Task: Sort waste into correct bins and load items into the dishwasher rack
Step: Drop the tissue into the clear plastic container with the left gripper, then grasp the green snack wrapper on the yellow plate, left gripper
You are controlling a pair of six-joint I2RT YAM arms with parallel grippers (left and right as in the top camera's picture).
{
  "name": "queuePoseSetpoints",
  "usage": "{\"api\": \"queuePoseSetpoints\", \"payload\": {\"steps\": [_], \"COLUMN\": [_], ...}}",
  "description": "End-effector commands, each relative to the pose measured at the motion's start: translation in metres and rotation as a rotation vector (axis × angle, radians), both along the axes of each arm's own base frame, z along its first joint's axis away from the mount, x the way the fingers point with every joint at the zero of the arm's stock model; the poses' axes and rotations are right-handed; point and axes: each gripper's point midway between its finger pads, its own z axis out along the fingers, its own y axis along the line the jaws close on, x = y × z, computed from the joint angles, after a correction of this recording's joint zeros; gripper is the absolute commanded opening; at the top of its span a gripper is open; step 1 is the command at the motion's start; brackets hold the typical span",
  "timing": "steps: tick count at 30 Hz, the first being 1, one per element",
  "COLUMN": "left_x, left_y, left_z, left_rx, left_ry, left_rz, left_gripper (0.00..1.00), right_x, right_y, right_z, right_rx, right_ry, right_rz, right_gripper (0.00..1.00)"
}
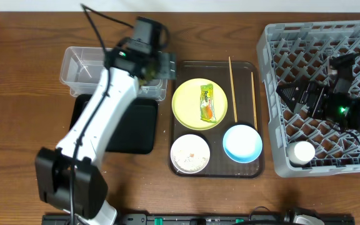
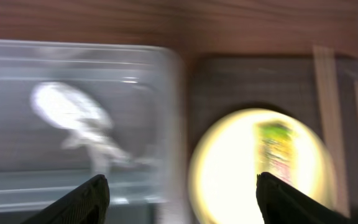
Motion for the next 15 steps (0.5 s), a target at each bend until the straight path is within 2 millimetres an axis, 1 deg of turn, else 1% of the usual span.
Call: {"api": "queuePoseSetpoints", "payload": {"steps": [1, 4, 8, 12, 15], "left_x": [-0.030, -0.044, -0.053, -0.063, -0.068], "left_y": [-0.051, -0.071, -0.094, -0.106, -0.108], "left_z": [-0.029, -0.062, -0.105, -0.139, -0.159], "left_rx": [-0.025, 0.010, 0.036, 0.072, 0.093], "left_ry": [0.099, 0.172, 0.246, 0.306, 0.343], "left_rz": [-0.144, -0.198, -0.238, -0.270, -0.277], "left_gripper": [0.77, 0.77, 0.77, 0.77, 0.76], "right_x": [-0.001, -0.003, -0.005, -0.005, -0.005], "right_y": [0.000, 0.000, 0.000, 0.000, -0.001], "right_z": [0.003, 0.001, -0.001, -0.001, -0.001], "right_rx": [0.004, 0.007, 0.006, 0.006, 0.002], "right_ry": [-0.008, 0.004, 0.018, 0.018, 0.019], "right_rz": [0.008, 0.008, 0.006, 0.006, 0.003], "right_gripper": [0.96, 0.96, 0.97, 0.97, 0.97]}}
